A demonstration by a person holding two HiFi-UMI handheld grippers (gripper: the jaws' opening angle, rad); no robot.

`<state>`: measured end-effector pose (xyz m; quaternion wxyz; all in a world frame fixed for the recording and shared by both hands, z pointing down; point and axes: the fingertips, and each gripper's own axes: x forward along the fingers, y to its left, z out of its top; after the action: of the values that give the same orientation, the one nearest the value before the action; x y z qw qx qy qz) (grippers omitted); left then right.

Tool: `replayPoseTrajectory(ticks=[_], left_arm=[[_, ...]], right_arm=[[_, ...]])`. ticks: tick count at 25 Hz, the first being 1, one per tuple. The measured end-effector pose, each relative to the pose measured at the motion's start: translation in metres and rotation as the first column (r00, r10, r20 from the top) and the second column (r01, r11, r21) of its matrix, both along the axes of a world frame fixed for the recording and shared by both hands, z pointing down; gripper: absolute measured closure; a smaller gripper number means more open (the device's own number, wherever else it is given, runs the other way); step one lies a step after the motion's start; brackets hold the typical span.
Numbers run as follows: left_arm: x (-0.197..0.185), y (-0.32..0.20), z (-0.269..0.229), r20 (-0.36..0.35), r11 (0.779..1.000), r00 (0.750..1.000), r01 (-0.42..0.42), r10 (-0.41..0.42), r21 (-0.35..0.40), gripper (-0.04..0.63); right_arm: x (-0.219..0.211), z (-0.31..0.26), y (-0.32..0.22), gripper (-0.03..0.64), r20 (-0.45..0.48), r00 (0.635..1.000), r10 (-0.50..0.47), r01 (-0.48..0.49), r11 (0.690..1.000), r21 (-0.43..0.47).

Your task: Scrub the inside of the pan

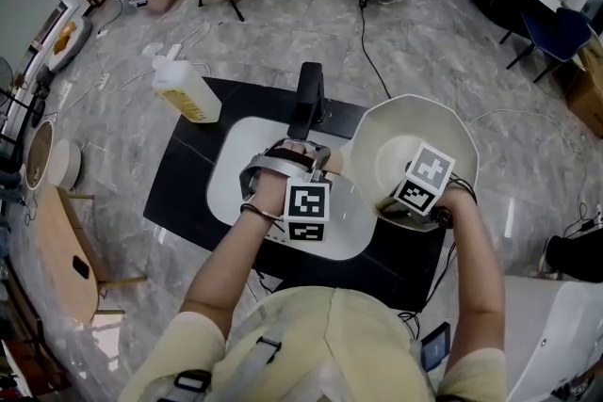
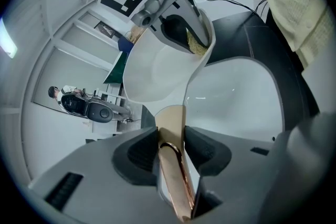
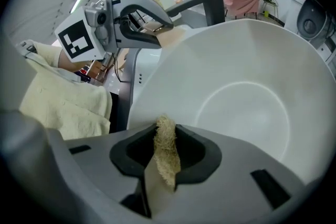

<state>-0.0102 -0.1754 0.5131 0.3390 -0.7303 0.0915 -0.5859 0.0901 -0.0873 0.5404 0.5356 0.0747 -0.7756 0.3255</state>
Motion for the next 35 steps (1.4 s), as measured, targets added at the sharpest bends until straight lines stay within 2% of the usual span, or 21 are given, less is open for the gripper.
replayPoseTrajectory(ticks=[8,12,16,21,25,31,35], left_arm=[[0.0,0.0,-0.001,-0.005,1.0,1.0,0.005,-0.005,0.002,0.434],[-0.001,0.0,0.001,-0.005,1.0,1.0,0.005,-0.004,0.003,0.434],[-0.001,0.0,0.001,-0.004,1.0,1.0,0.004,-0.004,0.002,0.434],[0.0,0.0,0.0,-0.005,1.0,1.0,0.001,-0.001,0.002,0.434],[-0.001,-0.001,0.001,-0.002,1.0,1.0,0.005,-0.005,-0.002,0.434],[-0.002,-0.001,0.001,0.001,1.0,1.0,0.008,-0.008,-0.007,0.434],[0.0,-0.001,-0.001,-0.004,1.0,1.0,0.001,-0.001,-0.002,0.434]], right_arm=[[-0.025,-0.006,-0.03,0.506,0.069,0.997,0.04,-0.044,0.997,0.063],[-0.037,-0.007,-0.054,0.506,0.119,0.987,0.105,-0.119,0.987,0.111],[-0.042,-0.008,-0.079,0.506,0.172,0.966,0.194,-0.221,0.963,0.154],[-0.042,-0.012,-0.112,0.505,0.233,0.925,0.299,-0.351,0.908,0.23],[-0.036,-0.016,-0.135,0.505,0.271,0.894,0.357,-0.431,0.85,0.302],[-0.025,-0.023,-0.159,0.505,0.321,0.856,0.406,-0.509,0.772,0.381],[-0.012,-0.025,-0.171,0.506,0.345,0.825,0.447,-0.562,0.707,0.429]])
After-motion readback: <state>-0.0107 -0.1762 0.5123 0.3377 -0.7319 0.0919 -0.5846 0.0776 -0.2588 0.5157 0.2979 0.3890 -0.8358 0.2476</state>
